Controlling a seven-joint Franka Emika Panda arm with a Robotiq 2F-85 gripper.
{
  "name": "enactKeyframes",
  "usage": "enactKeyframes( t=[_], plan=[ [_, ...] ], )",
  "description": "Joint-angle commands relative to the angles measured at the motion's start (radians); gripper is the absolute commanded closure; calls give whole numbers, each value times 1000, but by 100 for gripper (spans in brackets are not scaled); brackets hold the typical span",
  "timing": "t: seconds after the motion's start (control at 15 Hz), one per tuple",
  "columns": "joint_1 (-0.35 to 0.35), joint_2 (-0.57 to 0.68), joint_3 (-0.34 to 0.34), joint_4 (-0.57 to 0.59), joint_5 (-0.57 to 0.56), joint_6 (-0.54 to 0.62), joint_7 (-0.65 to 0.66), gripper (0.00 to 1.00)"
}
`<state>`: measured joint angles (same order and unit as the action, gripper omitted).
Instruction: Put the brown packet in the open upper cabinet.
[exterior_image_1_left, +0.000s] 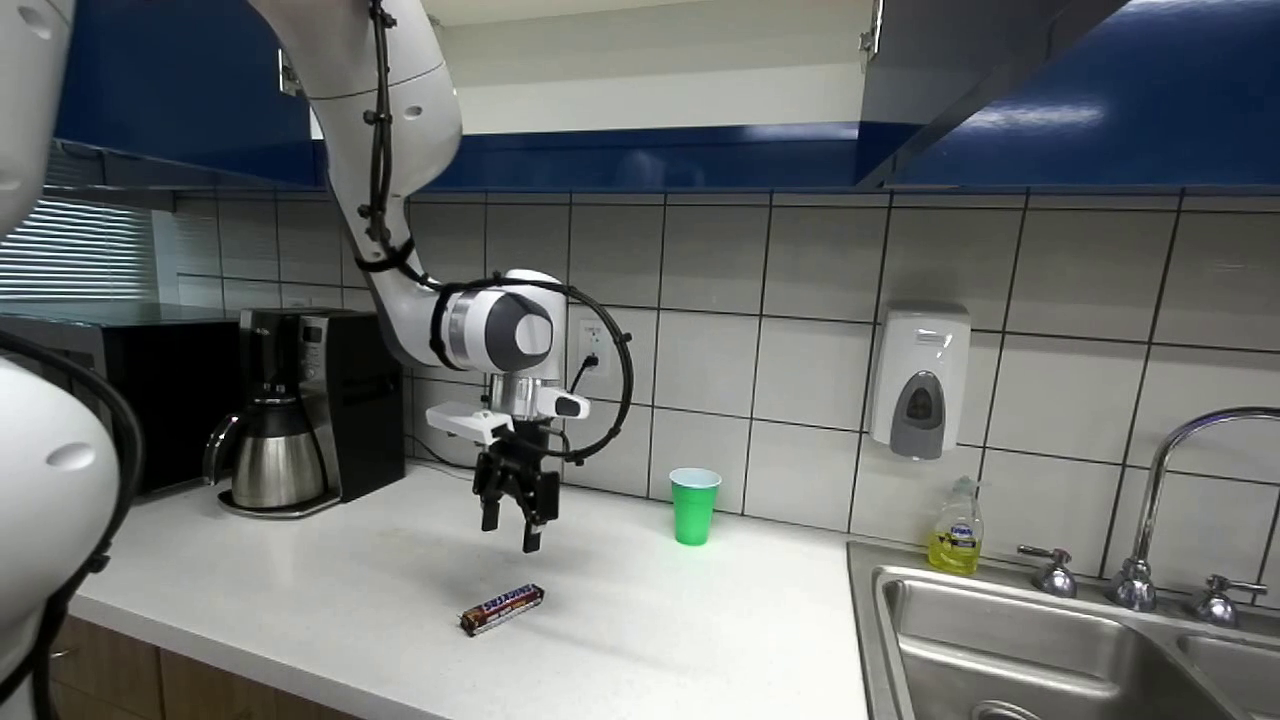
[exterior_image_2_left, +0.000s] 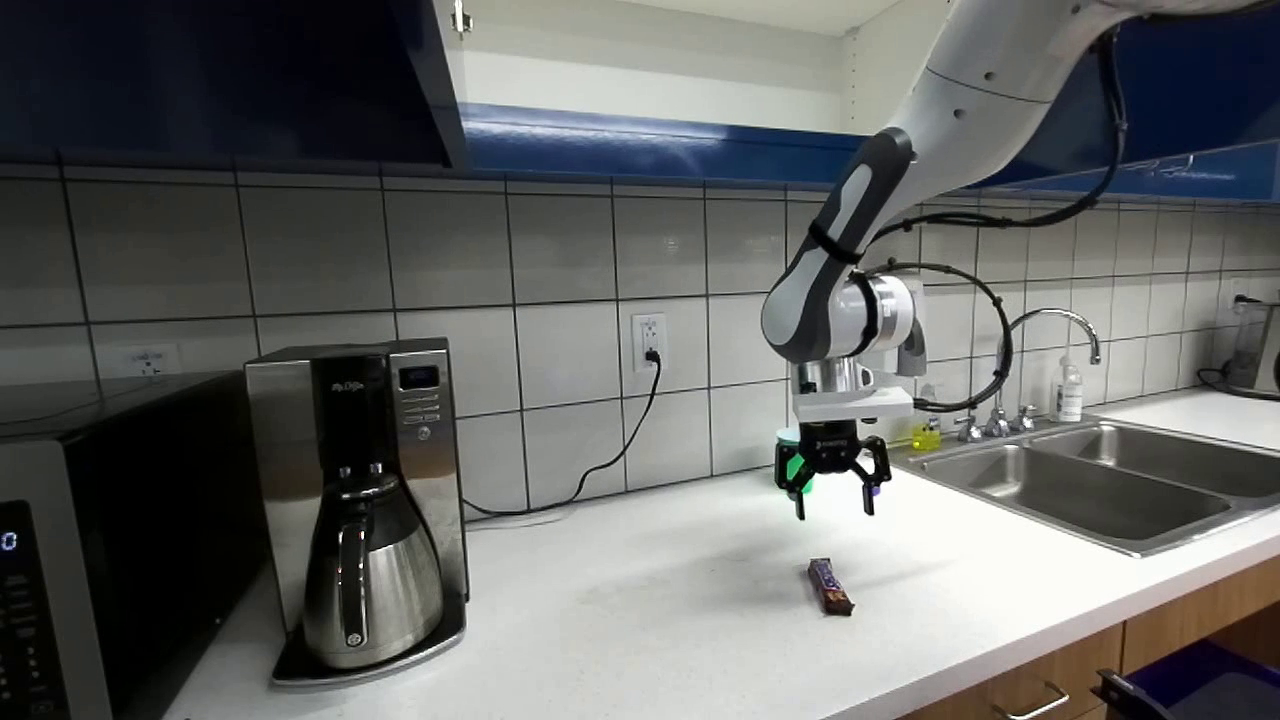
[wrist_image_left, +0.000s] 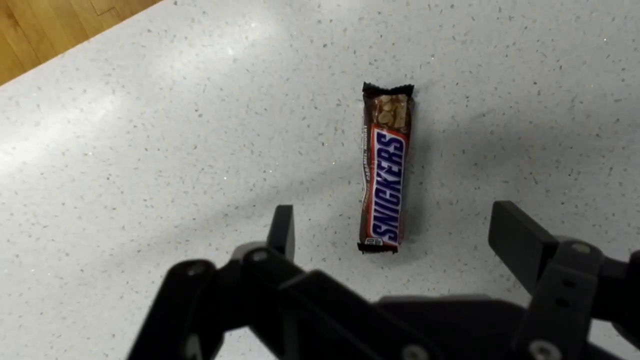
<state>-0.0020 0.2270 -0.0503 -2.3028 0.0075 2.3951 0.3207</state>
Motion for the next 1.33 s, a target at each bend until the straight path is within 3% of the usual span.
enactKeyframes(
  t=[0.0,0.47,1.27],
  plan=[
    [18,37,5,4,22,53,33,0],
    [51,118,-7,1,13,178,69,0],
    [79,197,-38,4,11,230,108,0]
  ],
)
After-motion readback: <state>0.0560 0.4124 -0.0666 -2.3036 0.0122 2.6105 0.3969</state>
